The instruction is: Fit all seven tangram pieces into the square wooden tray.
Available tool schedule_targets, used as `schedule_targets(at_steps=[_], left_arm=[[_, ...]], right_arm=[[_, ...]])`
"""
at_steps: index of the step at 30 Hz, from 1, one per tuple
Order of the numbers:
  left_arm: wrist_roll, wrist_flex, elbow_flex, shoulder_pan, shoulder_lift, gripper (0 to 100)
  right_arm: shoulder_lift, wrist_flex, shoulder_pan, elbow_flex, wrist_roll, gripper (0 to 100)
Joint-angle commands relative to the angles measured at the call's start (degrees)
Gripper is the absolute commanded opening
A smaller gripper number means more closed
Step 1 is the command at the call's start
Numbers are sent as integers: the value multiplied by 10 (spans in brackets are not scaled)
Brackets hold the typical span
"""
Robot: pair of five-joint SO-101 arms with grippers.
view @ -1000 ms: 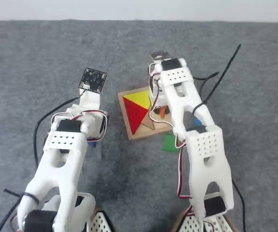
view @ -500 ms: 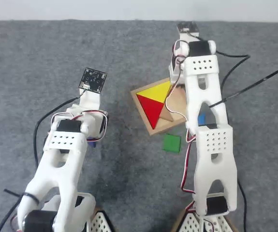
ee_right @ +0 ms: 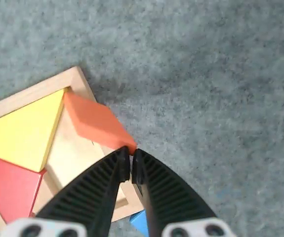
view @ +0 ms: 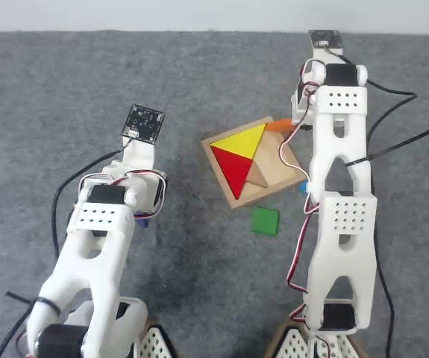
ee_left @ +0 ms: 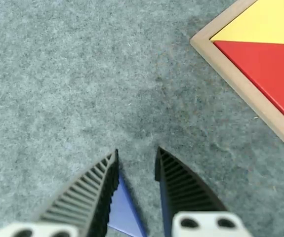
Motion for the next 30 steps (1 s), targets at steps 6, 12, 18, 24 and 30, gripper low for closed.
schedule_targets(at_steps=[6, 12, 18, 24, 30], left_arm=[[2, -5, -15, -1, -1, 126], [2, -5, -15, 1, -1, 126], [2, -5, -15, 2, -1, 126], [2, -5, -15, 2, -1, 126], [2, -4, -15, 2, -1, 126]], right_arm=[[60, 27, 55, -26, -38, 37], [96, 34, 53, -27, -18, 105], [75, 36, 38, -119, -8, 131], [72, 36, -20, -218, 225, 189], [73, 41, -44, -176, 447, 242]])
